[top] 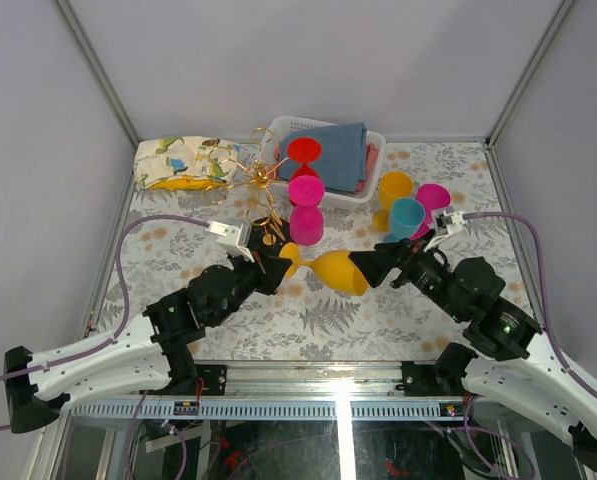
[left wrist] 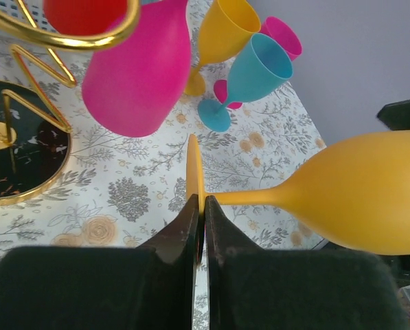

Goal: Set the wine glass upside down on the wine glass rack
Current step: Turn the wine glass upside down at the wine rack.

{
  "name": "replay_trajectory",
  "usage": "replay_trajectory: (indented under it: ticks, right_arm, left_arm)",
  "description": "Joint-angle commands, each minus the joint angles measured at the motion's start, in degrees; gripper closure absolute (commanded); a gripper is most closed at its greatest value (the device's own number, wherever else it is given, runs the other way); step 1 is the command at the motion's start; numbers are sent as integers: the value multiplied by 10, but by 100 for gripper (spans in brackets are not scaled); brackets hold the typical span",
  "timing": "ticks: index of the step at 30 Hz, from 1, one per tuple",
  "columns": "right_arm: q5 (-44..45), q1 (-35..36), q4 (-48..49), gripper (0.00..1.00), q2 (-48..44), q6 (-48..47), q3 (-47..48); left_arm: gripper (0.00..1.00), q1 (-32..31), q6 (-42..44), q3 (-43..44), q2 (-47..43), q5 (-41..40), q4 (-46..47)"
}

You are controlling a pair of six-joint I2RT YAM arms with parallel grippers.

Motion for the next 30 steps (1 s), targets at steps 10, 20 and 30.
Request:
replay_trajectory:
  ticks: [10, 20, 30]
  right_arm:
    - [102, 3, -67, 1, -30, -262, 56]
    - [-43, 3, -188, 0, 77, -407, 149]
    - [-153, 2, -47, 4, 109, -472, 105]
  left_arm:
    - [100, -3, 169, 104, -34, 26, -179]
    - [100, -2, 325, 154, -31, 90, -247]
    - [100, -2, 483, 217, -9, 132, -282]
